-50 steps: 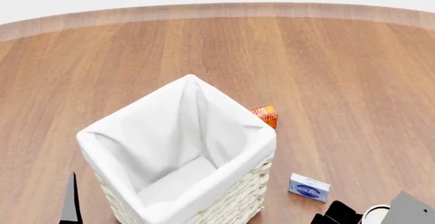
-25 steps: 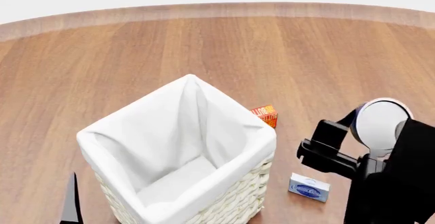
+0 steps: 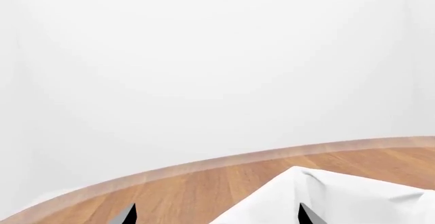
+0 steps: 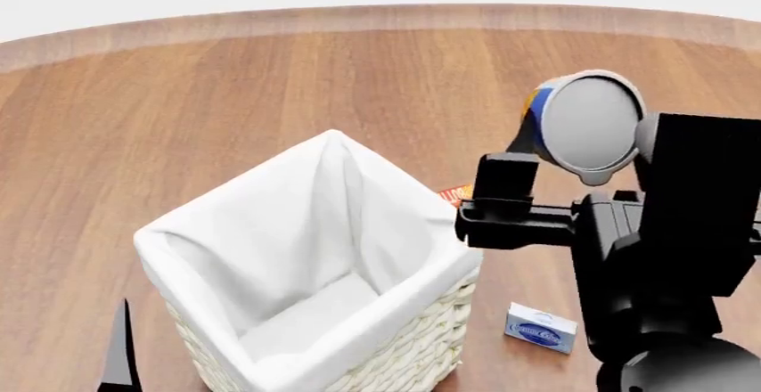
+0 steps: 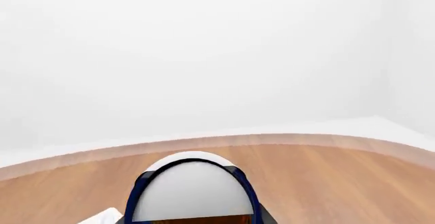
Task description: Pick up the alphabet soup and put it in the basket.
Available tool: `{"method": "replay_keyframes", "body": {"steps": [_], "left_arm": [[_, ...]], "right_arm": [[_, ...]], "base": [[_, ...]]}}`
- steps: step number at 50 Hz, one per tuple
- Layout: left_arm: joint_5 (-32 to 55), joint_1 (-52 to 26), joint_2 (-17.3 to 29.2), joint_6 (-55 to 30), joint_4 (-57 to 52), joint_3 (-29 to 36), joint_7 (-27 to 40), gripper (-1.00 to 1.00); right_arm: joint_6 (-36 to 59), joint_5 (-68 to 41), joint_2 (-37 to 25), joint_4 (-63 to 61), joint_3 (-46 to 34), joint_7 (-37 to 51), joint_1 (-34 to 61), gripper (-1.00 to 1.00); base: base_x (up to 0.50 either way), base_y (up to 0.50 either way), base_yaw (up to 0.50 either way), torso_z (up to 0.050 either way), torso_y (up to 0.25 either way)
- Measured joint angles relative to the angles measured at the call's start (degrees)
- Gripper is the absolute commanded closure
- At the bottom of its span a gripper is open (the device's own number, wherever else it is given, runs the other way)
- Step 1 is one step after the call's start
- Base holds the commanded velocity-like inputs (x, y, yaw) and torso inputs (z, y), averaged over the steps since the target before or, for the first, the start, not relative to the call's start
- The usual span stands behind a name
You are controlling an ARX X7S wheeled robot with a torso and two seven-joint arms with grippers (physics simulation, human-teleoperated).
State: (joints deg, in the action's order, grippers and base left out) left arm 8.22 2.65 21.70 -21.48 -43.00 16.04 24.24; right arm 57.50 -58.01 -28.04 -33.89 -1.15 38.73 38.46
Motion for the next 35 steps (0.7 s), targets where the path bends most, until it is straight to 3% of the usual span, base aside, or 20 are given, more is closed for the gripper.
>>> {"method": "replay_keyframes", "body": {"steps": [24, 35], "left_arm": [[0.4, 0.0, 0.5, 0.2, -0.1, 0.1, 0.4, -1.00], [0.7, 0.0, 0.6, 0.1, -0.2, 0.1, 0.7, -1.00]], "right_arm": [[15.0, -11.1, -1.2, 9.2, -8.9, -5.1, 20.1, 1.00], [18.2, -9.6, -0.5, 17.9, -17.2, -11.7, 29.4, 1.00]], "base": [[0.00, 0.00, 0.00, 0.000, 0.001], [0.00, 0.00, 0.00, 0.000, 0.000]]}}
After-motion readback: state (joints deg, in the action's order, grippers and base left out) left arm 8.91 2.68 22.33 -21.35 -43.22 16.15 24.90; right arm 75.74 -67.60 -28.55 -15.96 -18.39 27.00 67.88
